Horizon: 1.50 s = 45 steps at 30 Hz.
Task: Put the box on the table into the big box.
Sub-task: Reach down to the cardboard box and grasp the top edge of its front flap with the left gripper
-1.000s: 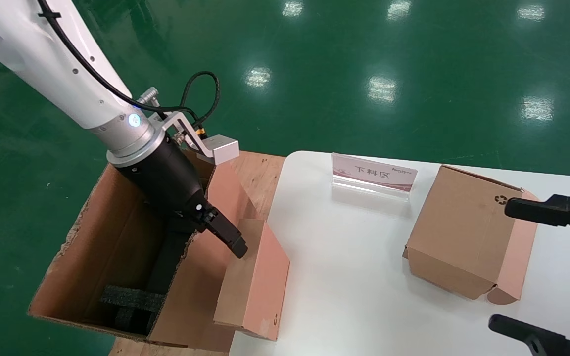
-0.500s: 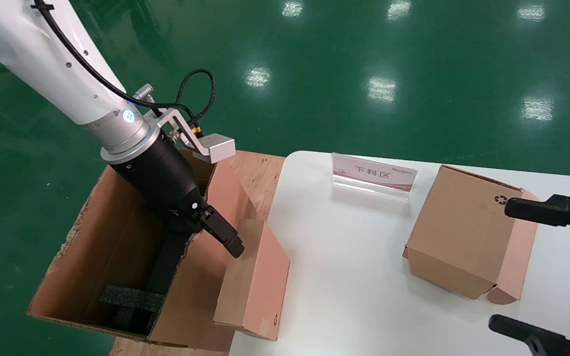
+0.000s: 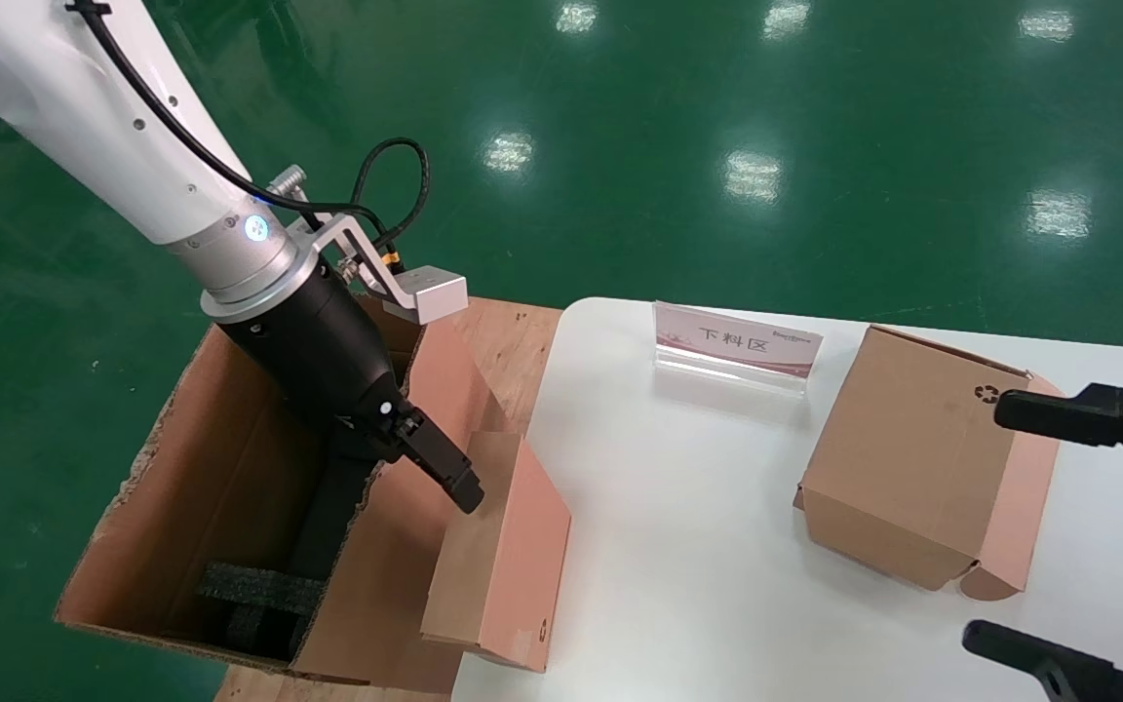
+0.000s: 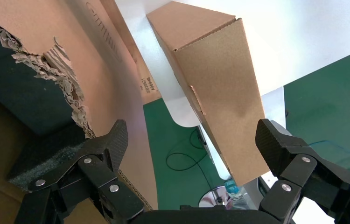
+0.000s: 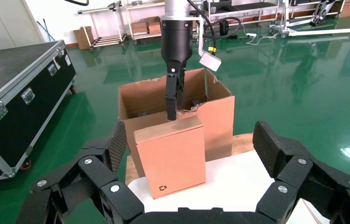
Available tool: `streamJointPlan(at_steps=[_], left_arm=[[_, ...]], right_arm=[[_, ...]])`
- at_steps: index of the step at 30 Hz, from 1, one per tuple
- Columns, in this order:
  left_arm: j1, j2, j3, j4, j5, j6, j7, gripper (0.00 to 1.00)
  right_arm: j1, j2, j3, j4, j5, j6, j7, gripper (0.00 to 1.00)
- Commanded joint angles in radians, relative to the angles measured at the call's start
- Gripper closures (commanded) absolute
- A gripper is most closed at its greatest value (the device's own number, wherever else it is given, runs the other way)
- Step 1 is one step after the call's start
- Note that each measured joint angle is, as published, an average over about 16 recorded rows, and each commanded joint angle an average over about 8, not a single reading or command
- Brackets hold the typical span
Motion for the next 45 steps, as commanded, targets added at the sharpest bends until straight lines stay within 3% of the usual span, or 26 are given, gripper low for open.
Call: streamJointPlan(at_steps=[1, 20, 21, 28, 29, 32, 33, 40, 41, 45], left_arm=[[0.000, 0.002, 0.002, 0.001, -0.002, 0.000, 0.001, 0.00], [0.104, 0.094, 0.026, -0.028, -0.029, -0.103, -0.105, 0.00], [0.105, 0.095, 0.026, -0.028, -0.029, -0.105, -0.107, 0.05], [0.110, 0.096, 0.028, -0.029, -0.026, -0.117, -0.115, 0.92], [0.110, 0.097, 0.028, -0.029, -0.026, -0.118, -0.116, 1.00], [0.111, 0.097, 0.028, -0.029, -0.025, -0.121, -0.117, 1.00], [0.111, 0.097, 0.028, -0.029, -0.025, -0.122, -0.118, 1.00], [0.112, 0.097, 0.028, -0.029, -0.024, -0.124, -0.119, 1.00], [0.112, 0.097, 0.028, -0.029, -0.024, -0.124, -0.119, 1.00], [0.113, 0.098, 0.028, -0.029, -0.024, -0.125, -0.120, 1.00]], right_arm=[[0.000, 0.000, 0.000, 0.000, 0.000, 0.000, 0.000, 0.00], [0.000, 0.000, 0.000, 0.000, 0.000, 0.000, 0.000, 0.00], [0.000, 0.000, 0.000, 0.000, 0.000, 0.000, 0.000, 0.00], [0.000, 0.000, 0.000, 0.000, 0.000, 0.000, 0.000, 0.00], [0.000, 0.000, 0.000, 0.000, 0.000, 0.000, 0.000, 0.00], [0.000, 0.000, 0.000, 0.000, 0.000, 0.000, 0.000, 0.00], [0.000, 0.000, 0.000, 0.000, 0.000, 0.000, 0.000, 0.04], [0.000, 0.000, 0.000, 0.000, 0.000, 0.000, 0.000, 0.91], [0.000, 0.000, 0.000, 0.000, 0.000, 0.000, 0.000, 1.00], [0.000, 0.000, 0.000, 0.000, 0.000, 0.000, 0.000, 1.00]])
